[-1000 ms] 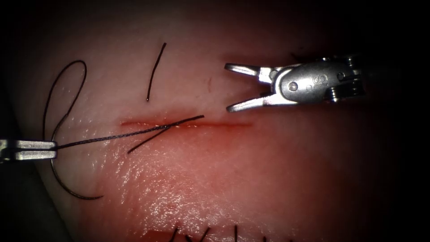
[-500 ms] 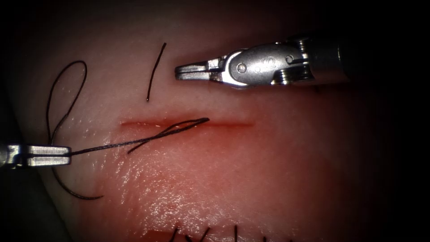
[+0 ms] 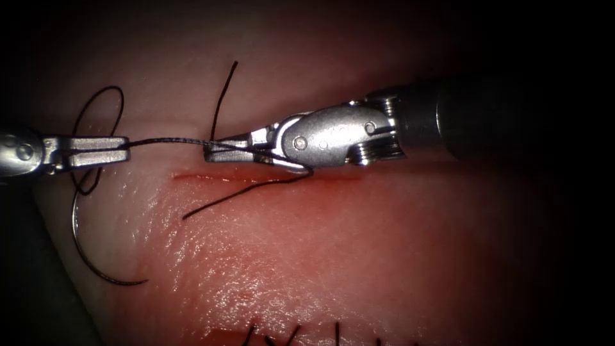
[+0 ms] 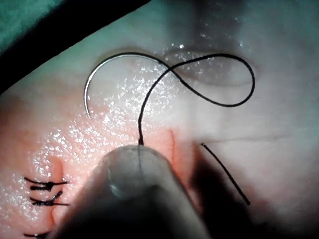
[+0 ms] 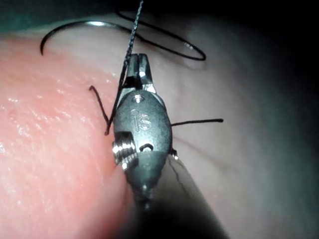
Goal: Wound Closure
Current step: Grab the suture with the left gripper
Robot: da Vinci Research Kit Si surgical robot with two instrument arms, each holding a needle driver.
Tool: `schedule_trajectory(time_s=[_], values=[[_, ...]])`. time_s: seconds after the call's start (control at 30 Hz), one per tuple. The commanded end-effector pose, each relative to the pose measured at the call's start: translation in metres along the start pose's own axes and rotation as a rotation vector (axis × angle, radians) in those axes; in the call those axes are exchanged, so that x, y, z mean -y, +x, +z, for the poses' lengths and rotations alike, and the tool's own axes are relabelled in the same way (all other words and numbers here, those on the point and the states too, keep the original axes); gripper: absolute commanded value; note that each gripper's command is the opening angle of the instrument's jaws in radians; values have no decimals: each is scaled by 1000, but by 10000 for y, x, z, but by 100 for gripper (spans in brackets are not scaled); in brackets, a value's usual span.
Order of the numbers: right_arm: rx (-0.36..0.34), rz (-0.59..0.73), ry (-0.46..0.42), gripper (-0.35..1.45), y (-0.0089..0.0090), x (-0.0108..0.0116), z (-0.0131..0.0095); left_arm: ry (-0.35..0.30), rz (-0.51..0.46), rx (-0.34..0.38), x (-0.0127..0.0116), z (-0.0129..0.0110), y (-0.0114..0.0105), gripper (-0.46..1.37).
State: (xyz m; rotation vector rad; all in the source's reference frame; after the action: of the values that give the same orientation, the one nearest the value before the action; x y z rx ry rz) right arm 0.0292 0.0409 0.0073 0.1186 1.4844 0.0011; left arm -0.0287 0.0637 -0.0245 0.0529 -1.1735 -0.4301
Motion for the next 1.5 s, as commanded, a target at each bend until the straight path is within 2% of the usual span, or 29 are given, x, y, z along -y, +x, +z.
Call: schedule_trajectory(time_s=[0.03,1.5], values=[[1,0,-1,-35,0,0,0,-9,3,0,-1,1,3,-35],[-1,0,1,-35,3,2,4,2,15,-2,2,2,5,-35]])
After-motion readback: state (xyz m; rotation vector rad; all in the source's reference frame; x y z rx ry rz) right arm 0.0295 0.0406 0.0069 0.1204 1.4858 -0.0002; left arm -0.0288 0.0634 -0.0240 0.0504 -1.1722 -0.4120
